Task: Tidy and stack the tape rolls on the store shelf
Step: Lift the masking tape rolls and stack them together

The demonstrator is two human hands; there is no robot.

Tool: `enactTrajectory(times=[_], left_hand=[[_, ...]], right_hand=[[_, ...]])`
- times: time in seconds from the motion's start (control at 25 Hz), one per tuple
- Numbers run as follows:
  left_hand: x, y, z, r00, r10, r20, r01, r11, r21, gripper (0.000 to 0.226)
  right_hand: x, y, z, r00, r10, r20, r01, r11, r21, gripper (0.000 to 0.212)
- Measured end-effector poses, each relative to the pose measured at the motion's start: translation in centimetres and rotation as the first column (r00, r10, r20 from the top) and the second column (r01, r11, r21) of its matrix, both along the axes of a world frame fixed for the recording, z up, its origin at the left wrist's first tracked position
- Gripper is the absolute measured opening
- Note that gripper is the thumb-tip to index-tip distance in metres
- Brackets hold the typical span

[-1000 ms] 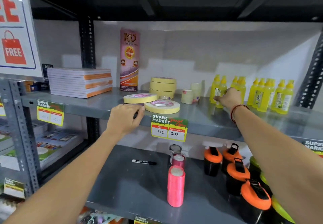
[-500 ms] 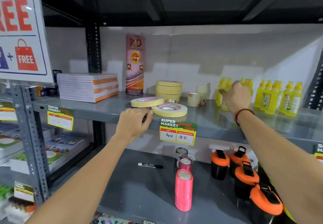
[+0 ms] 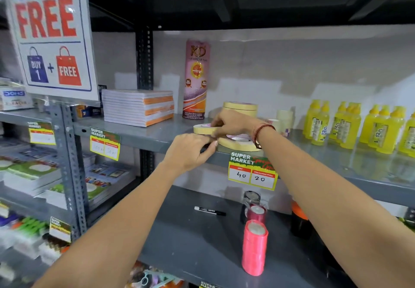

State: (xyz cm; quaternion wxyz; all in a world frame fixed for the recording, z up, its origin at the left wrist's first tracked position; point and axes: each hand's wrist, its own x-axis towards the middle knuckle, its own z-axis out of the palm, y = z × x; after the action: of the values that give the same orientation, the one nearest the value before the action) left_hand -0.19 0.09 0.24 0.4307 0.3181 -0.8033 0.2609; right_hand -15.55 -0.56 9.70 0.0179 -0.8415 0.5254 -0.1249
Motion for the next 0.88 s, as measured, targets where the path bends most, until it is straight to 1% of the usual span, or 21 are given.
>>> enactTrajectory(times=[0.12, 0.2, 0.24, 0.28, 0.36, 0.44, 0.52, 0.6, 0.72, 0.8, 0.88], left_hand=[[0.2, -0.1, 0.0, 1.000, 0.003, -0.016, -0.003, 1.000, 0.003, 0.054], [-0.1, 0.1, -0.2, 0.998, 0.018, -0.059, -0.018, 1.000, 0.003, 0.051], [-0.2, 0.3, -0.4, 0.997, 0.018, -0.076, -0.017, 1.000, 0.011, 0.050], [-0.2, 0.2, -0.5, 0.996, 0.016, -0.084, -0.014, 1.000, 0.017, 0.050], [-0.2, 0.0, -0.8, 0.995, 0.014, -0.095, -0.013, 1.000, 0.013, 0.050], [-0.2, -0.3, -1.0, 0.994, 0.012, -0.112, -0.011, 1.000, 0.009, 0.050], [-0.1, -0.6, -1.1, 0.992, 0.012, -0.124, -0.012, 1.000, 0.000, 0.049], [-0.1, -0.6, -1.0, 0.992, 0.008, -0.124, -0.010, 1.000, -0.014, 0.048], [-0.1, -0.5, -1.1, 0.992, 0.002, -0.127, -0.006, 0.999, -0.032, 0.047], [-0.1, -0.5, -1.1, 0.992, 0.004, -0.124, -0.008, 0.999, -0.034, 0.048], [-0.1, -0.5, -1.1, 0.992, 0.004, -0.126, -0.009, 0.999, -0.036, 0.047]], right_hand=[[-0.3, -1.2, 1.8, 0.992, 0.013, 0.128, 0.006, 0.990, -0.142, 0.038], [-0.8, -2.5, 3.5, 0.960, -0.021, 0.279, 0.088, 0.970, -0.228, 0.041], [-1.1, -3.4, 4.2, 0.943, -0.057, 0.326, 0.150, 0.952, -0.268, 0.039], [-1.6, -4.4, 4.9, 0.938, -0.108, 0.329, 0.217, 0.924, -0.315, 0.034], [-2.5, -6.2, 5.4, 0.936, -0.237, 0.259, 0.321, 0.877, -0.358, 0.029], [-3.3, -7.7, 5.1, 0.927, -0.321, 0.196, 0.370, 0.873, -0.319, 0.032], [-3.7, -9.2, 4.5, 0.927, -0.337, 0.167, 0.370, 0.897, -0.242, 0.038], [-4.0, -10.1, 3.9, 0.928, -0.339, 0.157, 0.366, 0.911, -0.192, 0.041], [-4.6, -10.8, 3.8, 0.906, -0.394, 0.153, 0.417, 0.893, -0.168, 0.048], [-5.1, -11.2, 3.9, 0.897, -0.407, 0.172, 0.429, 0.897, -0.111, 0.048], [-5.3, -11.6, 4.1, 0.903, -0.385, 0.188, 0.403, 0.913, -0.066, 0.047]])
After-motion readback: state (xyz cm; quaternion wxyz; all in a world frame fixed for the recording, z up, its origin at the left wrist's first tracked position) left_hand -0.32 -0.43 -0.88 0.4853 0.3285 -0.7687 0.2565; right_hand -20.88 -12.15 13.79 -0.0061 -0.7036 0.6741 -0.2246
